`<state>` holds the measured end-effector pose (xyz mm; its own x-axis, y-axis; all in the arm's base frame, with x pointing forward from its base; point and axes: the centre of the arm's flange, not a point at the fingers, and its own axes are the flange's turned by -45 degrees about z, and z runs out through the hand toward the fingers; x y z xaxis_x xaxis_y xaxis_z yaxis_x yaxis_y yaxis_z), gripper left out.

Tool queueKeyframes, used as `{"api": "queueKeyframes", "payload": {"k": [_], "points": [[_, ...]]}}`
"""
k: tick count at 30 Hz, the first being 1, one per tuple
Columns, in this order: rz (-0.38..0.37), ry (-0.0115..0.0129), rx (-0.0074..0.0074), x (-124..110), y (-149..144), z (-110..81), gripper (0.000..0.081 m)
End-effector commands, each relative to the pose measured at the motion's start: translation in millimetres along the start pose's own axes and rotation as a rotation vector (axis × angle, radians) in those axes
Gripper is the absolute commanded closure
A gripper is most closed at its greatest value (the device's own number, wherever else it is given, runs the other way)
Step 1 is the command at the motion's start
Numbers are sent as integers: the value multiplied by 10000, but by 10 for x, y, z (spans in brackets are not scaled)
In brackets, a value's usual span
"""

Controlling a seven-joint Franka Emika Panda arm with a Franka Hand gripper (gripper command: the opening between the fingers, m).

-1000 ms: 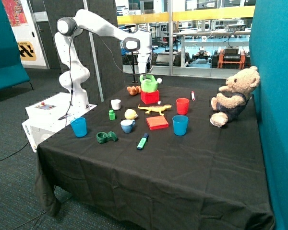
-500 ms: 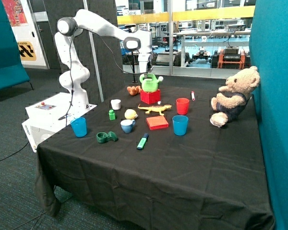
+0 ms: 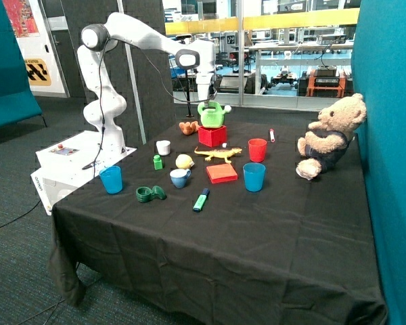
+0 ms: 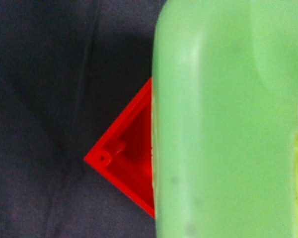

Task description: Put the ball in the red pot

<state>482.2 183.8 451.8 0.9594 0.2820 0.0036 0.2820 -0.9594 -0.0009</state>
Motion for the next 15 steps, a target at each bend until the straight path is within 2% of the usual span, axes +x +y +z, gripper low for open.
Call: {"api": "queueKeyframes", "payload": {"k": [1, 10, 14, 15], "points": [[5, -36, -9, -15, -12, -82, 808], [-51, -36, -9, 119, -38, -182, 808], [-11, -36, -9, 279, -94, -312, 808], [-197, -36, -8, 314, -107, -345, 808]]}}
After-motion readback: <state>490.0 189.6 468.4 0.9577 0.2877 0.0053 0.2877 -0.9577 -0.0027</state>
